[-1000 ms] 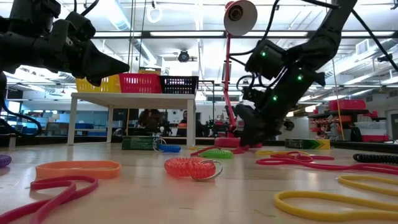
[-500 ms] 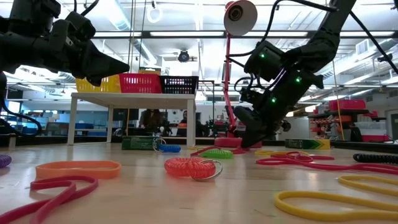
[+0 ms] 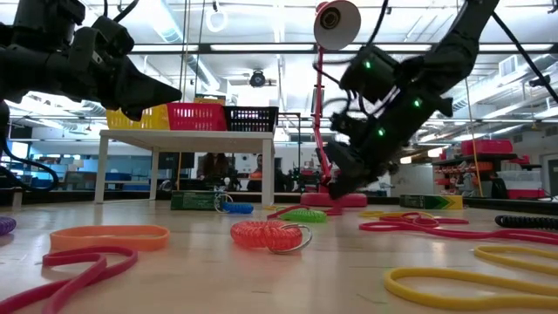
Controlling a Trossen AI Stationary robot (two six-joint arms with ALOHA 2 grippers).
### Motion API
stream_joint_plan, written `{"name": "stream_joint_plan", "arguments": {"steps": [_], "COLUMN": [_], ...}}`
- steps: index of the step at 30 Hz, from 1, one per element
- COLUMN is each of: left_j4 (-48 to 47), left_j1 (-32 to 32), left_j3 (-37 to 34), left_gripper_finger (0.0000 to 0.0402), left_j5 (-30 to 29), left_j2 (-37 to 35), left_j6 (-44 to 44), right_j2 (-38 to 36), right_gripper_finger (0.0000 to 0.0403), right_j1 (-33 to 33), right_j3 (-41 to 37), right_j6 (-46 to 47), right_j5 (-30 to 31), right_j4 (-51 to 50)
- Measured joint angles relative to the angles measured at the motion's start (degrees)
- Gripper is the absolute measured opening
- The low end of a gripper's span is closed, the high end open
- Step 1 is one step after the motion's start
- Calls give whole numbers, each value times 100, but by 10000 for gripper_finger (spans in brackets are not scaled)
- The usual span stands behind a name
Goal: Pick & Place Office Desk Supplies
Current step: Put the red rubber band into the black bin on the shelf
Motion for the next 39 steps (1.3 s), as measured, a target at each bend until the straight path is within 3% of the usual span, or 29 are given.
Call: {"name": "stream_joint_plan", "arguments": {"steps": [9,16,24,31,35,39], "left_j4": [0,0,0,0,0,0], "left_j1": [-1,-1,1,2,0,0], "left_j3": [0,0,0,0,0,0], "left_gripper_finger": [10,10,10,10,10,10], "left_j5": [2,0,0,0,0,0], "left_j2": [0,0,0,0,0,-2], "left_j6": [-2,0,0,0,0,0], "right_j2": [-2,-2,-2,-6,-13,-15], "right_gripper_finger": [7,11,4,9,3,8], "right_j1": [604,654,650,650,517,128], "right_j3": [1187,2338,3683,4919,5391,5488], "right_j6": [-339,-485,-857,-1570,-2078,-2475], "right_j5": [868,1011,1625,1694,1958,1811], "right_j4": [-1474,-2734,-4157,-4357,-3946,-3254]}}
